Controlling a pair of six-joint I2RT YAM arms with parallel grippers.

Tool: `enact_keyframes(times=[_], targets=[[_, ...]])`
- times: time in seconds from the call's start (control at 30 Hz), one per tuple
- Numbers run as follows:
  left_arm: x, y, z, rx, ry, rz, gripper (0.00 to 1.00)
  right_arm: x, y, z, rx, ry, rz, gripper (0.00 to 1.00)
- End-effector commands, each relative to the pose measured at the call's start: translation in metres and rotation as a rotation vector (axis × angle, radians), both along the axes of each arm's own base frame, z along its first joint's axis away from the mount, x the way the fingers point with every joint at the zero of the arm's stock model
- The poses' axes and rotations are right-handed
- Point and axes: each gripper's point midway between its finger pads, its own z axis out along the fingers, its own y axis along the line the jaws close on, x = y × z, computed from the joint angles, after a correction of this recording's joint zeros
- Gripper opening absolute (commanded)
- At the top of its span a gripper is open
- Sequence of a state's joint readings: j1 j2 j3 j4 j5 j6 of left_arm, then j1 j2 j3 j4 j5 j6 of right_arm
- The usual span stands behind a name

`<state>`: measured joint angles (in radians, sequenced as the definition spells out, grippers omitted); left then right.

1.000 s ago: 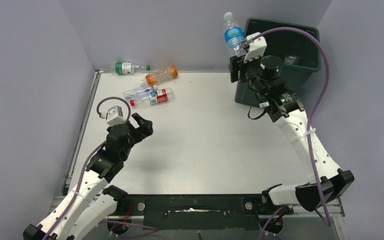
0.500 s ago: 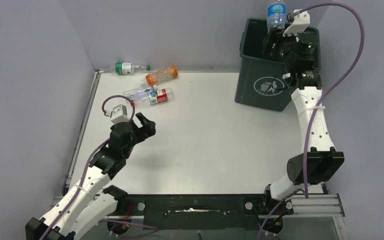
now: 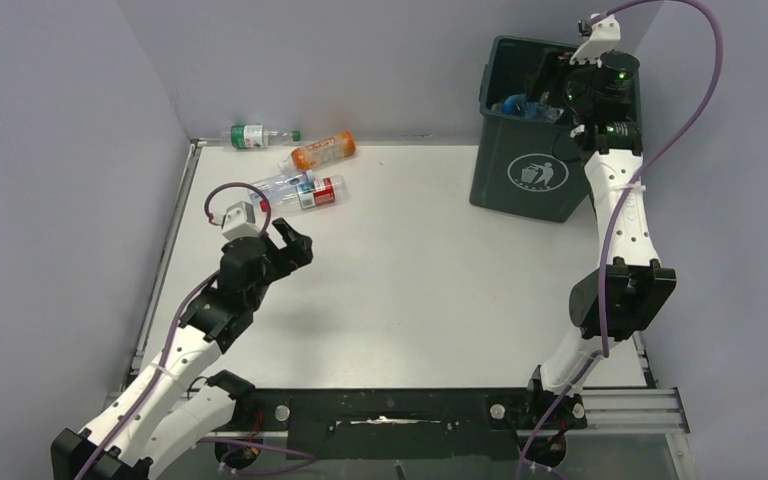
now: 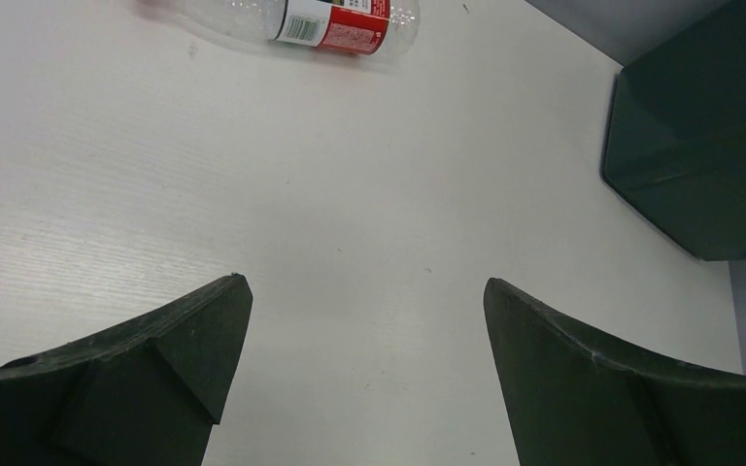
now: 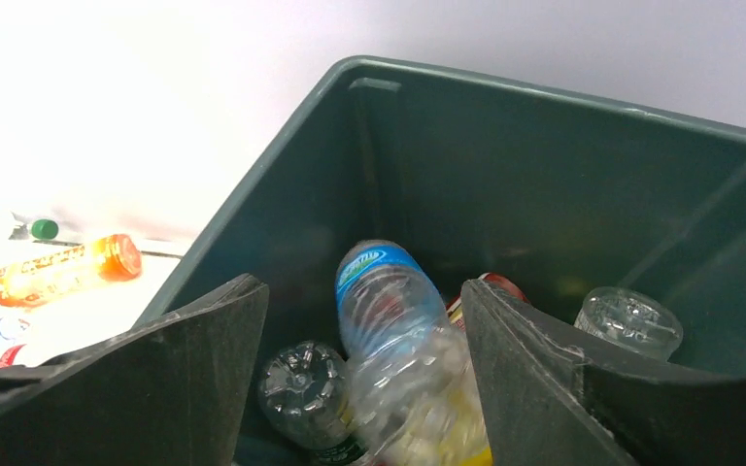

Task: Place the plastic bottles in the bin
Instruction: Place the plastic bottle in the trash bin, then pick up the plastic bottle at the center of the board.

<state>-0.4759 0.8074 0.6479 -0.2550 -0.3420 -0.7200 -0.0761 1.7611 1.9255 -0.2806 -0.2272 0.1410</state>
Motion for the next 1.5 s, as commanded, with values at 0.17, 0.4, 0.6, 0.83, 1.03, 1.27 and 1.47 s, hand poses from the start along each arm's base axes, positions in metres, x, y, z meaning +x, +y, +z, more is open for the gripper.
enact_keyframes(times=[0.17,0.4,0.6,0.83,1.03,1.27,1.47], targets=[[0.018,-0.002,0.040,-0.014,-0.107,0.013,0.92,-0.030,0.010,0.056,0.013,-0.123,0.051,0.80],[0.046,0.000,0.048,0.043,-0.112,0.039,0.96,-0.067,0.043,0.073,0.016,-0.152,0.127,0.89],[0.091,0.018,0.041,0.105,-0.058,0.048,0.98,-0.105,0.110,0.053,-0.023,-0.104,0.258,0.99],[0.149,0.039,0.006,0.243,0.016,0.070,0.98,-0.143,0.151,0.000,0.035,-0.013,0.349,0.98],[0.197,0.050,0.001,0.319,0.002,0.101,0.97,-0.166,0.186,-0.045,0.055,0.078,0.437,0.98],[0.245,0.027,0.014,0.379,-0.158,-0.038,0.96,-0.187,0.207,-0.088,0.014,0.166,0.475,0.98],[0.265,0.015,-0.028,0.439,-0.131,-0.134,0.95,-0.207,0.216,-0.118,0.010,0.225,0.498,0.98]])
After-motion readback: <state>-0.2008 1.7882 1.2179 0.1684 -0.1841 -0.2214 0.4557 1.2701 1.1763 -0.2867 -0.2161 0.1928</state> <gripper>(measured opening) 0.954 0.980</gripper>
